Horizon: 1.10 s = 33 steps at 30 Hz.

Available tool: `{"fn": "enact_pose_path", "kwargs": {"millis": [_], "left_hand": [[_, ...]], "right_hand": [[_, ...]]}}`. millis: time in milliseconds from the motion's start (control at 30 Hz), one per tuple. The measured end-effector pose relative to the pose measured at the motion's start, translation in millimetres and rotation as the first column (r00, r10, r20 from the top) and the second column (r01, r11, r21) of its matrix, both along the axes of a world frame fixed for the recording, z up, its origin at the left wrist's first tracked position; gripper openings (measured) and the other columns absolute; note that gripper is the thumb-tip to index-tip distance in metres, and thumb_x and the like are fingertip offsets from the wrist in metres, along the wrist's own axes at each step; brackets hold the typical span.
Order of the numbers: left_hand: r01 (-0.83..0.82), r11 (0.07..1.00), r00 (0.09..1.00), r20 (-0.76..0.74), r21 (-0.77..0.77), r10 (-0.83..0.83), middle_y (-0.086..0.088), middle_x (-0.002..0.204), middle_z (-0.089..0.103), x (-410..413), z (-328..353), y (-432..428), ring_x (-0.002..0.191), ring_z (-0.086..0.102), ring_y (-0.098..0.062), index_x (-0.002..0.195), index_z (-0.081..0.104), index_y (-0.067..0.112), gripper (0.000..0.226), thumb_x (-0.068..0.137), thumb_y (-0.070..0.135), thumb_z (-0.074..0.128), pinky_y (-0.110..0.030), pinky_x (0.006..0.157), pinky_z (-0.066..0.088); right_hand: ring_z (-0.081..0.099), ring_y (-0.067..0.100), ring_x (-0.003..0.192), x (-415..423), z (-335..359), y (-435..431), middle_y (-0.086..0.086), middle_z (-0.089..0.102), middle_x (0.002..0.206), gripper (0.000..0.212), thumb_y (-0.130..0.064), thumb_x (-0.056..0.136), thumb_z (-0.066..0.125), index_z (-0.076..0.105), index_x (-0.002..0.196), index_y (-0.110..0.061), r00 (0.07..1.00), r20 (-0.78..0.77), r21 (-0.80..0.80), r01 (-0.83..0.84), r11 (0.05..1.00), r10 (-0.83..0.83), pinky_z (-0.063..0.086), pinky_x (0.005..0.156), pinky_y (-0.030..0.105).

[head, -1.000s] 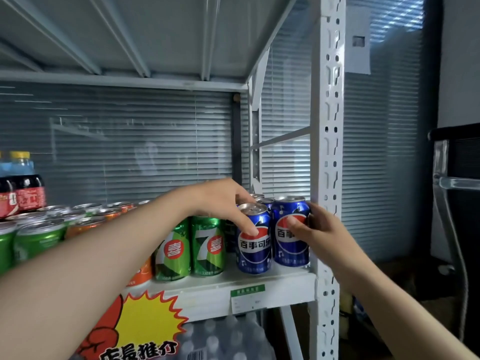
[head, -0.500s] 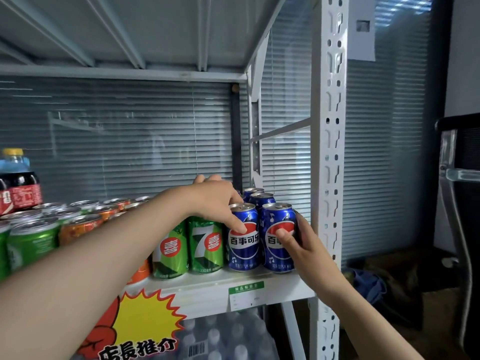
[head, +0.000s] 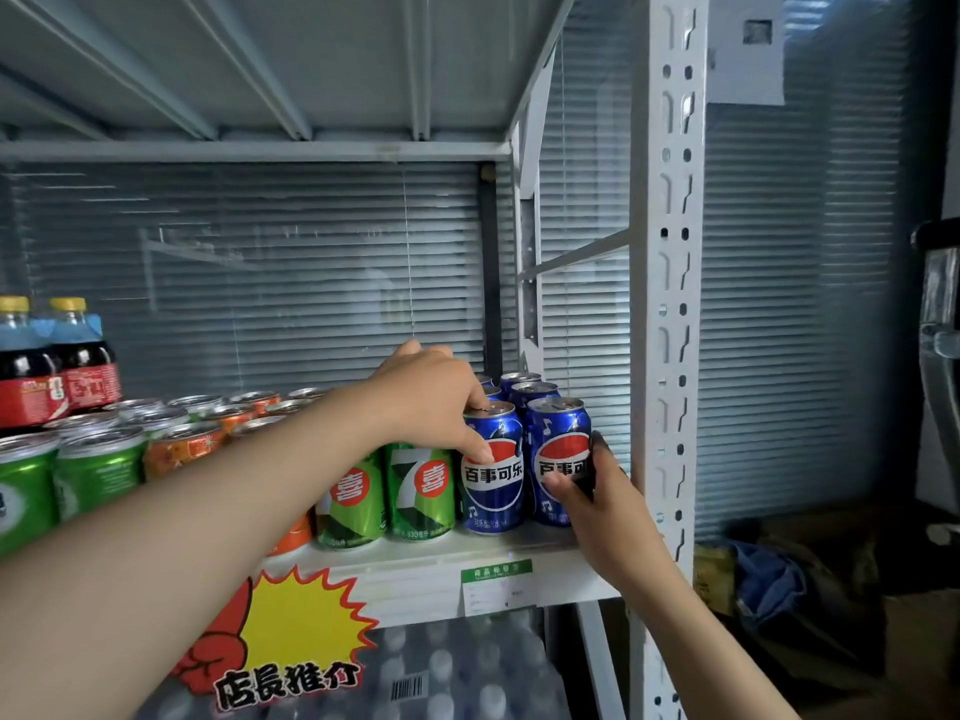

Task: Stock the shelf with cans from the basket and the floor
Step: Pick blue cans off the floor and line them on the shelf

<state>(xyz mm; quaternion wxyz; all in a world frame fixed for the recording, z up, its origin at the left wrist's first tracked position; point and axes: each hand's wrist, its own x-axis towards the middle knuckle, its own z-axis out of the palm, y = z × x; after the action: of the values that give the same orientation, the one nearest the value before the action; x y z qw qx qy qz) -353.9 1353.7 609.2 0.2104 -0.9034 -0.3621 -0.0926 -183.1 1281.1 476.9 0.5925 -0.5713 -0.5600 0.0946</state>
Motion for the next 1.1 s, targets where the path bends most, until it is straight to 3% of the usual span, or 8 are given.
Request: {"fn": "enact_pose_path", "kwargs": {"millis": [167,533,867,1000,1100], "left_hand": [[-0.024,1.0,0.999,0.022,-0.013,0.024,0.013,0.104,0.066,2,1,-5,0.108,0.047,-0.015,0.12,0.066,0.036,0.06,0.07,0.07,0.066,-0.036,0.093,0.031],[-0.052,0.998,0.997,0.058,-0.038,0.054,0.007,0.121,0.067,2,-2,-10,0.111,0.058,-0.018,0.126,0.062,0.027,0.064,0.072,0.058,0.074,-0.04,0.097,0.045],[-0.049,0.997,0.993,0.106,-0.051,0.054,0.005,0.123,0.066,-2,-9,-14,0.113,0.058,-0.02,0.128,0.061,0.028,0.06,0.075,0.056,0.071,-0.037,0.094,0.047],[-0.05,0.997,0.992,0.11,-0.056,0.056,0.005,0.12,0.068,-3,-10,-14,0.113,0.057,-0.02,0.126,0.062,0.029,0.06,0.075,0.058,0.071,-0.038,0.098,0.043],[-0.049,0.997,0.992,0.117,-0.056,0.055,0.005,0.121,0.067,-4,-11,-14,0.116,0.056,-0.02,0.126,0.062,0.029,0.06,0.075,0.059,0.07,-0.039,0.102,0.04]], "right_hand": [[0.055,0.01,0.092,0,2,2,-0.01,0.058,0.101,0.039,-0.03,0.093,0.063,0.044,0.124,-0.018,0.998,-0.036,-0.059,0.043,0.997,-0.045,0.039,0.058,0.006],[0.056,0.012,0.088,-4,-3,2,-0.006,0.062,0.102,0.055,-0.037,0.089,0.067,0.044,0.134,-0.015,0.992,-0.003,0.007,0.123,0.992,-0.123,0.035,0.059,0.008],[0.053,0.009,0.087,-10,-5,2,-0.007,0.059,0.101,0.04,-0.034,0.09,0.066,0.048,0.121,-0.014,0.986,0.033,0.094,0.162,0.982,-0.166,0.037,0.063,0.008],[0.054,0.014,0.092,-13,-8,3,-0.004,0.059,0.104,0.041,-0.036,0.091,0.065,0.048,0.119,-0.012,0.975,0.068,0.127,0.202,0.971,-0.212,0.04,0.071,0.025],[0.055,0.016,0.095,-12,-10,5,-0.002,0.059,0.105,0.04,-0.038,0.091,0.063,0.048,0.119,-0.012,0.969,0.098,0.134,0.211,0.968,-0.225,0.04,0.075,0.028]]}}
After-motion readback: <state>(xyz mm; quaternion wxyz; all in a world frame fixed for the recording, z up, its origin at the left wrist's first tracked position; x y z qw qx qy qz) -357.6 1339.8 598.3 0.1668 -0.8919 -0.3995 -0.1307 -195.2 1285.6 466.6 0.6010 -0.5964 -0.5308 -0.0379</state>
